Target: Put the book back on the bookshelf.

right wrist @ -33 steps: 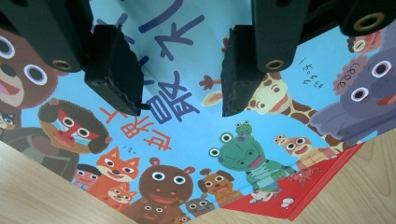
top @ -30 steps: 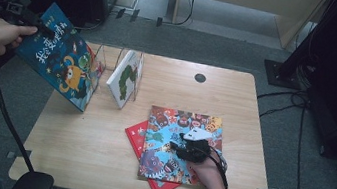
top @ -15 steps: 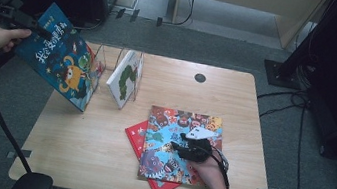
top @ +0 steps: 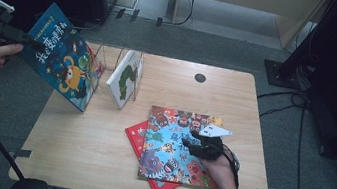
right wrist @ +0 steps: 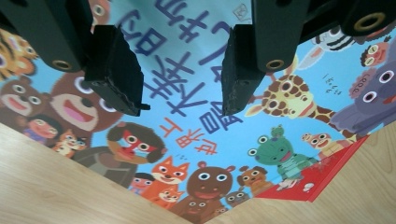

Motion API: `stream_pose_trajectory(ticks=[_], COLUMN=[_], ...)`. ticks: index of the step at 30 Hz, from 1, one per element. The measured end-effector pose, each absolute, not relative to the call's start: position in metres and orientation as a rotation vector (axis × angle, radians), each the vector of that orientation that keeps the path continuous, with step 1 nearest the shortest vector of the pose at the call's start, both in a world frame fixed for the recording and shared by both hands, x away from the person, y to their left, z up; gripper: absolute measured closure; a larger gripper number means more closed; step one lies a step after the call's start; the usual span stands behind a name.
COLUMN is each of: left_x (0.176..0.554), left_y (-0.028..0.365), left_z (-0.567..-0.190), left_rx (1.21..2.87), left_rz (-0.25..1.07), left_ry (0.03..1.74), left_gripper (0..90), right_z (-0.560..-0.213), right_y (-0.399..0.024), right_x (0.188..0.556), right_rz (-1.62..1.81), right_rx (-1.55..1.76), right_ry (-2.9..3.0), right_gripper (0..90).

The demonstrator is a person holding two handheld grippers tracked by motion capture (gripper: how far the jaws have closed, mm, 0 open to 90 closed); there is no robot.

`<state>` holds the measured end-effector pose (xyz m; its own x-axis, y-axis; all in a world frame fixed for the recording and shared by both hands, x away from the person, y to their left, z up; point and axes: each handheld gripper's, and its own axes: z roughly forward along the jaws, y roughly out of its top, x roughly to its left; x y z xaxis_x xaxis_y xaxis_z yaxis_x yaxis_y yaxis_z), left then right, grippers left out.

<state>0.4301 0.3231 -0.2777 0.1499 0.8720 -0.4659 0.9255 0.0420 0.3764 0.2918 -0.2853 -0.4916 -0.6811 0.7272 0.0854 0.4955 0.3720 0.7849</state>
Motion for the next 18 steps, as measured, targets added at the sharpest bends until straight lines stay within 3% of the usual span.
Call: stream_pose_trajectory(ticks=[18], left_x=[0.357], left_y=[0.31], left_z=[-0.293], left_rx=[1.827], left_rz=[-0.081], left_ry=[1.688], left_gripper=[48.3], right_z=[-0.487], right_y=[-0.299], right_x=[0.31], right_rz=[1.222], right_rx=[1.109], right_ry=[2.347], right_gripper=[49.8])
